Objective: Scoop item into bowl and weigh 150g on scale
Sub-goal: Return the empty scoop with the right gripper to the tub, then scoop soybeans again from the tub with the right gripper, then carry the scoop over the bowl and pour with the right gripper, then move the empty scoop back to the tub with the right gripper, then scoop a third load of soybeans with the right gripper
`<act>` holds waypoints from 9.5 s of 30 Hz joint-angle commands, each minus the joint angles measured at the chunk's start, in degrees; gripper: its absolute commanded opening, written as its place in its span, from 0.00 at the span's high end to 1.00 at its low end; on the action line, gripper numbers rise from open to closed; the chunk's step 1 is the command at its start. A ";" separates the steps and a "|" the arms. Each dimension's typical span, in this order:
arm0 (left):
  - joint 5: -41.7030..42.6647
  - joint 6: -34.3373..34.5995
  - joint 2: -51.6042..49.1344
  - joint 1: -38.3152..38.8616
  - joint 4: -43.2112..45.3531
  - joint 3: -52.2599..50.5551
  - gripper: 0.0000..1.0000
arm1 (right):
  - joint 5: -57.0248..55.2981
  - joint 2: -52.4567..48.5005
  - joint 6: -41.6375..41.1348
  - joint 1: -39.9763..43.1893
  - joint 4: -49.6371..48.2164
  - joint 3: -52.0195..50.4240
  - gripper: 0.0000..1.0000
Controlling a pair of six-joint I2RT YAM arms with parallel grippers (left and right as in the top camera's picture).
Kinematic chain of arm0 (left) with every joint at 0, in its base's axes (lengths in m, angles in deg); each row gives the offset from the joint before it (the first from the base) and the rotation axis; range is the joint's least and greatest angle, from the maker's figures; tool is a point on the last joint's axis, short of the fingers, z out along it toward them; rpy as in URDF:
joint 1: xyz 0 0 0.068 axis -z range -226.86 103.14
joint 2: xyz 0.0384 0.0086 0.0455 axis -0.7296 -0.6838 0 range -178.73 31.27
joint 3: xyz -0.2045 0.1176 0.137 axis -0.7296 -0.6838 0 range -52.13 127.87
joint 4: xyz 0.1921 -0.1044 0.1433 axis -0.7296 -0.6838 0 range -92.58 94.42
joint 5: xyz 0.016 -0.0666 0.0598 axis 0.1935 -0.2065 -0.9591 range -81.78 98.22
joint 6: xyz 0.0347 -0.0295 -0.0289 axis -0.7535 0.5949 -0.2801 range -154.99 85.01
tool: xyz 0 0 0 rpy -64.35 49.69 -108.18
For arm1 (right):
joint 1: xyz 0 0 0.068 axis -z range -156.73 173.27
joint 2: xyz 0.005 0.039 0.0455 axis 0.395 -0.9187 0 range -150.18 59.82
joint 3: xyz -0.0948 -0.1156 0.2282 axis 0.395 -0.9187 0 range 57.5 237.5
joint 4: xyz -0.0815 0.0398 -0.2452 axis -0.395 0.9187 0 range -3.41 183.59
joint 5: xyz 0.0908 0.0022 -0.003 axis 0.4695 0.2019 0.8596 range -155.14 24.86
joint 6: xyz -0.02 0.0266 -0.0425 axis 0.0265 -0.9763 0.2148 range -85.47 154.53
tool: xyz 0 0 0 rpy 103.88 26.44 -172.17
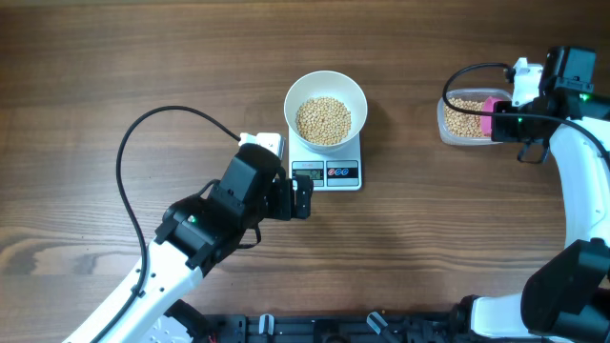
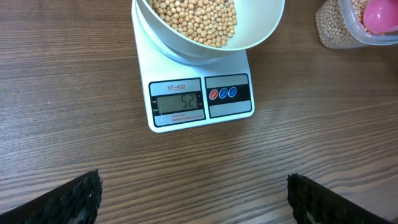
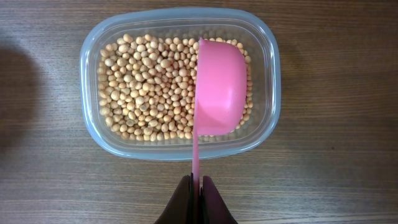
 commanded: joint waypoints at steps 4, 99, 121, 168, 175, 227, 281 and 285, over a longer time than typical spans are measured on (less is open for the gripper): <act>0.28 0.33 -0.33 0.26 0.17 0.31 0.00 | -0.20 -2.34 0.31 -0.26 0.00 0.76 0.96; 0.28 0.33 -0.33 0.26 0.17 0.31 0.00 | 54.29 4.00 -38.18 -12.70 -26.77 -5.33 0.96; 0.31 0.33 -0.33 0.26 0.17 0.31 0.00 | 3.78 4.02 4.28 -36.24 -25.55 -5.33 0.96; 0.28 0.33 -0.33 0.26 0.17 0.31 0.00 | -1.25 5.66 2.56 0.87 -4.17 -4.09 0.96; 0.28 0.33 -0.33 0.26 0.17 0.31 0.00 | -10.47 2.14 2.89 -3.56 -5.22 -4.09 0.96; 0.28 0.33 -0.33 0.26 0.17 0.31 0.00 | 49.46 -7.72 -1.36 20.20 -5.75 -7.87 0.96; 0.28 0.33 -0.33 0.26 0.17 0.31 0.00 | 59.43 -11.45 -8.68 30.80 0.09 -7.80 0.96; 0.28 0.33 -0.33 0.26 0.17 0.31 0.00 | 63.58 -11.45 -9.16 30.80 -0.22 -7.80 0.96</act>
